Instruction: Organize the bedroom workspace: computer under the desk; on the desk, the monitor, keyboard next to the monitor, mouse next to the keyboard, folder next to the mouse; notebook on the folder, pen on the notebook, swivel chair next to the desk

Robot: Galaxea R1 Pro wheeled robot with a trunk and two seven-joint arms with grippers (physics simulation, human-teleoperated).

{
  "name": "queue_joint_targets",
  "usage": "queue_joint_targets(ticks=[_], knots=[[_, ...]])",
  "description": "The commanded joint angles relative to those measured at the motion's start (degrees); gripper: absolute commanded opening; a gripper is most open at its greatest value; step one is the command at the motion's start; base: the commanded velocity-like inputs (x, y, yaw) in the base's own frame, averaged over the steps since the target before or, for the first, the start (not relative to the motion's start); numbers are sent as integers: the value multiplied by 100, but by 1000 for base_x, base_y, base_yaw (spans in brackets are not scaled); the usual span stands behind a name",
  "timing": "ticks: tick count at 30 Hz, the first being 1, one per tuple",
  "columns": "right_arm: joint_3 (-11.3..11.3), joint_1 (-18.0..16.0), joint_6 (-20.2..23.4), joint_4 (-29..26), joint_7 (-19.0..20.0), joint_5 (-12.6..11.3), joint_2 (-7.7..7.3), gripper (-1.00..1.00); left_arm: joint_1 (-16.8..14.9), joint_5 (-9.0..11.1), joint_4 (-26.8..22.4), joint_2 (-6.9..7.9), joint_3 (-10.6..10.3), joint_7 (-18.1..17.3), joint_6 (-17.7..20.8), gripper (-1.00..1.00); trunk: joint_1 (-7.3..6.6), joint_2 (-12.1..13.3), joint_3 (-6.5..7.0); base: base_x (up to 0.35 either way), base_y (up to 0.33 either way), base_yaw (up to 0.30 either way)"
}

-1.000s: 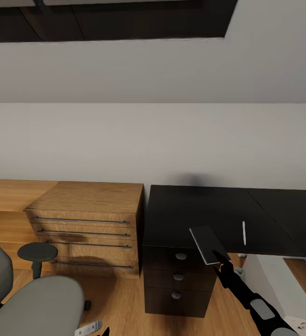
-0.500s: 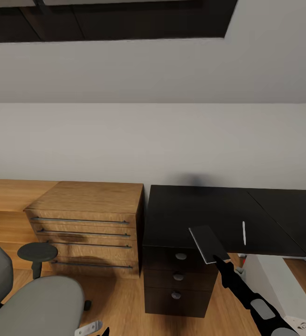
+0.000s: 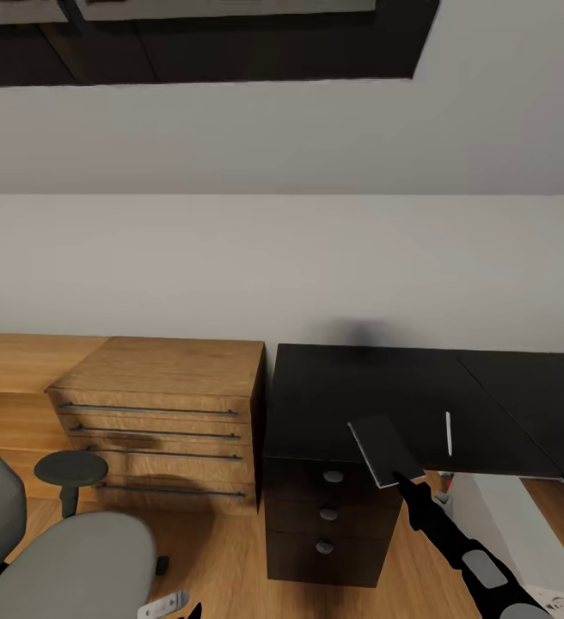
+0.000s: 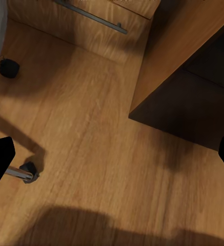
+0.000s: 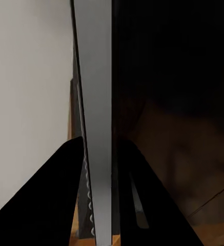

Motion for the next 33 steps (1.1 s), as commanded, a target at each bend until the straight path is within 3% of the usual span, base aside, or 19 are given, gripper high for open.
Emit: queue_joint_targets(ticks=[1,14,23,28,30,31,33], knots=[[-15,-4,46,1,14,-31,-2,-100,-4,60,0,1,-3,-16,-2,100,-23,39,13,0,0,0],[6,-4,207,-533,3,-7,-23,-100,-2,60,11,0,-5,-15,-2,100,-309,560,246,0,0,0],[28,2,789,-971,-20,106,-40,-100,-2,52,169,0,-11,-23,-9,100,-506,921,408,0,0,0],[33,4,1213,-1388,-30,672,-67,-100,-2,51,194,-5,-11,-24,-10,100,-616,1121,497,0,0,0],[33,4,1380,-1518,-31,961,-97,-100,-2,51,197,-6,-10,-24,-10,100,-660,1202,533,0,0,0],[34,4,1559,-1651,-32,1245,-121,-100,-2,51,199,-7,-11,-24,-10,100,-682,1242,551,0,0,0],[31,4,1745,-1781,-30,1482,-137,-100,-2,51,200,-8,-12,-24,-10,100,-726,1322,587,0,0,0]])
